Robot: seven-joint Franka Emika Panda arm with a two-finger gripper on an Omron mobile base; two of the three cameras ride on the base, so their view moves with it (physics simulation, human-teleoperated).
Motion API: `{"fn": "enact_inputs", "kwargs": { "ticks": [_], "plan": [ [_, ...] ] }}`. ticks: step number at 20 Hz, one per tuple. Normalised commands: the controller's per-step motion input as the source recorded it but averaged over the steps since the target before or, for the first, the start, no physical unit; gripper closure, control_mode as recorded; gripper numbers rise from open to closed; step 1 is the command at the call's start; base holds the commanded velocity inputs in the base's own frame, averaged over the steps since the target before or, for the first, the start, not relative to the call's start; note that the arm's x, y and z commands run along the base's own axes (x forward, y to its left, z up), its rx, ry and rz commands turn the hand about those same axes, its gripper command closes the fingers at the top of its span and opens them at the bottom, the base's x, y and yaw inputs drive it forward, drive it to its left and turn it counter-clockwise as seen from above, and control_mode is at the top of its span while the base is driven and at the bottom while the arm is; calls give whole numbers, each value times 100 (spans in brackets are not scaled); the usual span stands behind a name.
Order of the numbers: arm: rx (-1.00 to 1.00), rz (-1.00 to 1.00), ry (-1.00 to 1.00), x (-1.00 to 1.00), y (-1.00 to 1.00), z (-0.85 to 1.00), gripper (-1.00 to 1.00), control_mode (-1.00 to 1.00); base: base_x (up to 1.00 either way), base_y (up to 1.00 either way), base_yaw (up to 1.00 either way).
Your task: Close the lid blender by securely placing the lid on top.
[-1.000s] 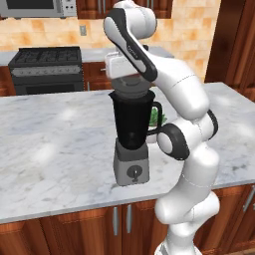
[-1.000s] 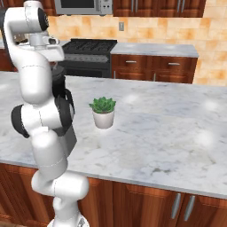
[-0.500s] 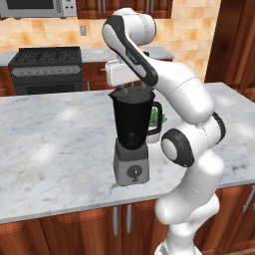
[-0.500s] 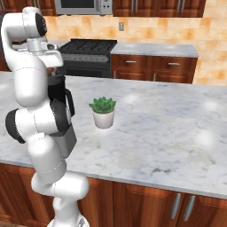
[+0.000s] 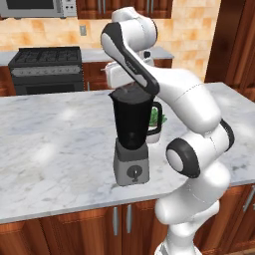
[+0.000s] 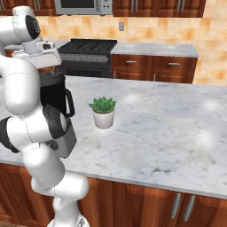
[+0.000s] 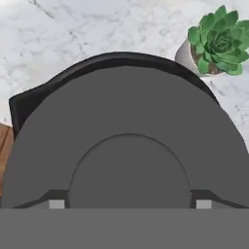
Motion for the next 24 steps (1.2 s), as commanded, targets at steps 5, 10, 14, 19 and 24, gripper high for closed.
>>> {"fn": "enact_inputs", "kwargs": {
  "ticks": [5, 10, 14, 19, 24],
  "plan": [
    [1, 0, -11, 0, 0, -23, 100, -100, 0, 0, 0],
    [2, 0, 0, 0, -1, -33, 100, -100, 0, 0, 0],
    [0, 0, 8, 1, 0, -20, -100, -100, 0, 0, 0],
    [0, 0, 0, 0, 0, -17, -100, -100, 0, 0, 0],
    [0, 0, -3, -7, 0, -2, -100, -100, 0, 0, 0]
  ]
}}
